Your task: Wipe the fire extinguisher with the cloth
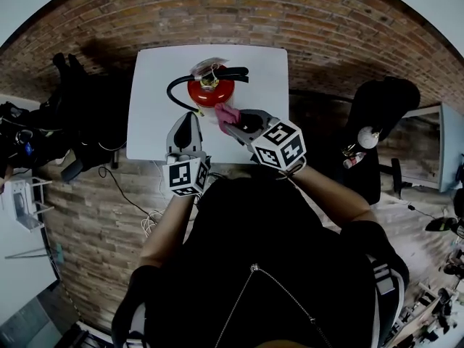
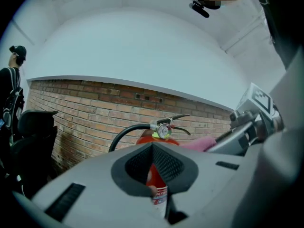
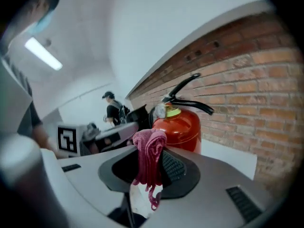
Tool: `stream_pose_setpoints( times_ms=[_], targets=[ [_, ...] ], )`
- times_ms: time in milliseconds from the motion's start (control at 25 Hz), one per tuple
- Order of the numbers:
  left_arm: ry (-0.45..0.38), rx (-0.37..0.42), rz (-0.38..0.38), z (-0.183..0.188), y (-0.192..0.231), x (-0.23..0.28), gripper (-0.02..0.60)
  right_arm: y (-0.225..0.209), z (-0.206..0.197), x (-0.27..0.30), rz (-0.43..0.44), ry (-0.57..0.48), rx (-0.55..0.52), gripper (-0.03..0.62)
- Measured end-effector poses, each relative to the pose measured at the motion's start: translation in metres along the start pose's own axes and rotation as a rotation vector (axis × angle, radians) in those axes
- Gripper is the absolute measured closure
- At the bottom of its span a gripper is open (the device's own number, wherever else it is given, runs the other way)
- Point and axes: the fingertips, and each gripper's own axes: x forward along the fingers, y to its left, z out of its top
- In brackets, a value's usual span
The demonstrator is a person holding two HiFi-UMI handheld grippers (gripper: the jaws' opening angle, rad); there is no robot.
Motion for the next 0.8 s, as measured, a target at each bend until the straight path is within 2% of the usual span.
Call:
stream_pose_setpoints(
  times_ms=[120,360,560,800],
  targets=[
    [0.001,-0.011,0.022,-0.002,0.005,-0.002,0.572,0.01,-0.031,0.014,0.018,0.141,-0.258,0.479],
    [0.001,-0.028,0.072,-0.009,0.018,-0.007,0.572,-0.009,-0.098,0.047,0.029,0.354,-0.495,0.479],
    [0.014,-0.056,0.103,-0.015,0.026,-0.012,0.572,-0.029,-0.148,0.075,0.034,0.459,-0.713,0.479],
    [0.033,-0.082,0.144,-0.022,0.038,-0.018,0.572,-0.051,-0.202,0.108,0.083,0.554,-0.931,0.479]
  ],
)
